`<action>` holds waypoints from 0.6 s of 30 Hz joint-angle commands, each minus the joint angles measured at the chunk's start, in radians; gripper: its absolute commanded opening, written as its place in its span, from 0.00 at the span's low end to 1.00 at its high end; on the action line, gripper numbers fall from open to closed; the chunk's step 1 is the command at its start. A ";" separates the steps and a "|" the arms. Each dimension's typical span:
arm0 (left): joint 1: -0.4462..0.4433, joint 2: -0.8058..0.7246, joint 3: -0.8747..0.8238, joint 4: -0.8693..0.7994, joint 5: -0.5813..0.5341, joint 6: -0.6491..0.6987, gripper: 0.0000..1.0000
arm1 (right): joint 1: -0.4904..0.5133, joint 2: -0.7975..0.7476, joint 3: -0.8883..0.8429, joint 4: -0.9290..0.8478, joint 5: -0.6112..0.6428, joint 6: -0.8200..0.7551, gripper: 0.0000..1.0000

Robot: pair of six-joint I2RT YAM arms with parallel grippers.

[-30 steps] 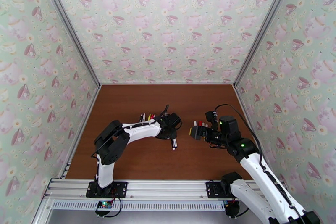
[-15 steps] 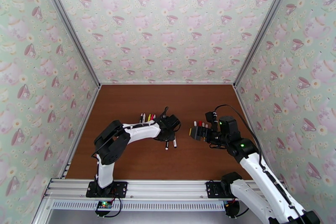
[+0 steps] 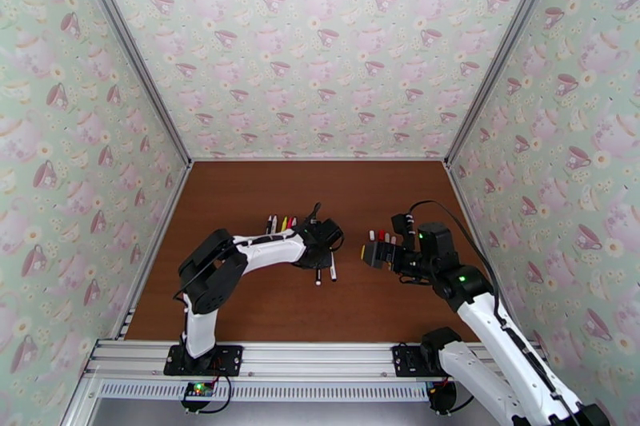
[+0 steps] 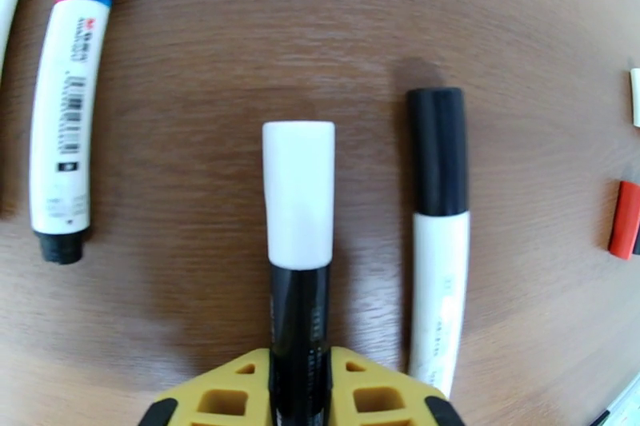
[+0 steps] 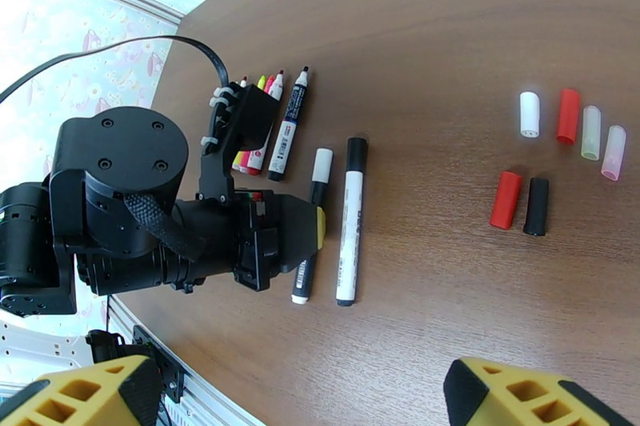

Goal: Open the pen caps

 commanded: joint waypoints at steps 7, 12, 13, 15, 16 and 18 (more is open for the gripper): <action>0.005 -0.236 -0.148 0.132 0.091 0.189 0.14 | -0.004 0.003 -0.015 0.039 -0.078 0.096 0.95; 0.009 -0.375 -0.258 0.291 0.265 0.309 0.06 | -0.004 0.030 -0.022 0.128 -0.148 0.203 0.86; 0.009 -0.398 -0.298 0.318 0.305 0.329 0.06 | -0.004 0.036 -0.021 0.146 -0.158 0.220 0.83; 0.008 -0.432 -0.319 0.355 0.375 0.355 0.08 | -0.004 0.054 -0.012 0.167 -0.172 0.241 0.80; 0.008 -0.445 -0.326 0.365 0.413 0.366 0.09 | -0.004 0.067 -0.005 0.172 -0.177 0.247 0.78; 0.006 -0.459 -0.333 0.387 0.477 0.377 0.09 | 0.000 0.090 0.010 0.177 -0.184 0.251 0.74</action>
